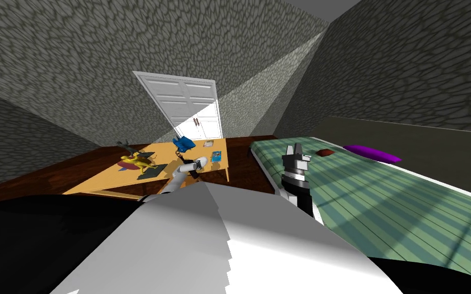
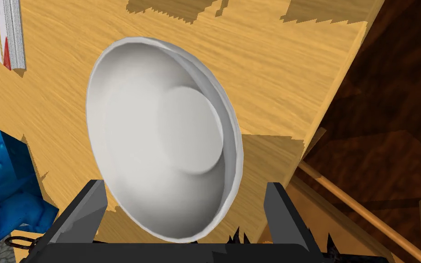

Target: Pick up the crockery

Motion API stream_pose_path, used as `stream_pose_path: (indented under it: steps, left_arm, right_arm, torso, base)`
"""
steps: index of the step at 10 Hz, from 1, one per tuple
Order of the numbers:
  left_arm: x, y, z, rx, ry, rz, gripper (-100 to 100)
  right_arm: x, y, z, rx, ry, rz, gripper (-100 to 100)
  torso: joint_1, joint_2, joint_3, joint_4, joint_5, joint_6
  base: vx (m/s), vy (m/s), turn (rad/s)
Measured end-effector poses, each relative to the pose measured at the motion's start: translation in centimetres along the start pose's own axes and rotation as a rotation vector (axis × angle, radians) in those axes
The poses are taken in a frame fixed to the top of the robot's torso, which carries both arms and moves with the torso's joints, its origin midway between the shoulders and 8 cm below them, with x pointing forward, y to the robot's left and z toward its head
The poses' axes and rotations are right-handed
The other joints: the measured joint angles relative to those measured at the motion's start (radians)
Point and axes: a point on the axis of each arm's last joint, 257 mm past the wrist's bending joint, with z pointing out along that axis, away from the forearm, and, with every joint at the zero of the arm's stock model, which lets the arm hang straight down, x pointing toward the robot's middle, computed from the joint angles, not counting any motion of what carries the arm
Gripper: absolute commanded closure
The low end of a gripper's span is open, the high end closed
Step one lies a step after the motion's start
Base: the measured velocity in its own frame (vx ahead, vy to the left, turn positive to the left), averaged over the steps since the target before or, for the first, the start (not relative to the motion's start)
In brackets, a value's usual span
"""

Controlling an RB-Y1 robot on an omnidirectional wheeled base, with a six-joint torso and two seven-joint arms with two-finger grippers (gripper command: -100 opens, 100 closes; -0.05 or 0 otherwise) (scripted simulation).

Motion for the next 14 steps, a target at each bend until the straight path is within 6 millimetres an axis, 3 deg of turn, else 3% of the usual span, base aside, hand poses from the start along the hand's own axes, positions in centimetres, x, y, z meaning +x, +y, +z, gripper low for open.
stream_pose_path:
  steps: [4,5,6,14]
  left_arm:
    - [-3.0,4.5,0.3,-0.129,-0.043,-0.041,-100]
    - [-3.1,4.7,0.3,-0.135,-0.044,-0.041,0]
    - [-3.1,4.7,0.3,-0.134,-0.044,-0.041,-100]
    - [-1.8,3.4,2.7,-0.112,-0.117,-0.149,-100]
  right_arm:
    - [0.0,0.0,0.0,0.0,0.0,0.0,0]
    - [0.0,0.0,0.0,0.0,0.0,0.0,0]
    - [0.0,0.0,0.0,0.0,0.0,0.0,0]
    - [0.0,0.0,0.0,0.0,0.0,0.0,0]
  torso:
    - [0.0,0.002,0.001,0.0,0.0,0.0]
    - [0.0,0.004,0.002,0.001,0.0,0.0]
    - [0.0,0.006,0.003,0.001,0.0,0.0]
    - [0.005,0.013,0.007,0.003,0.001,-0.001]
  base:
    - [0.075,-0.003,0.002]
    - [0.007,0.0,0.0]
    - [-0.05,0.035,-0.135]
    - [-0.103,0.081,-0.147]
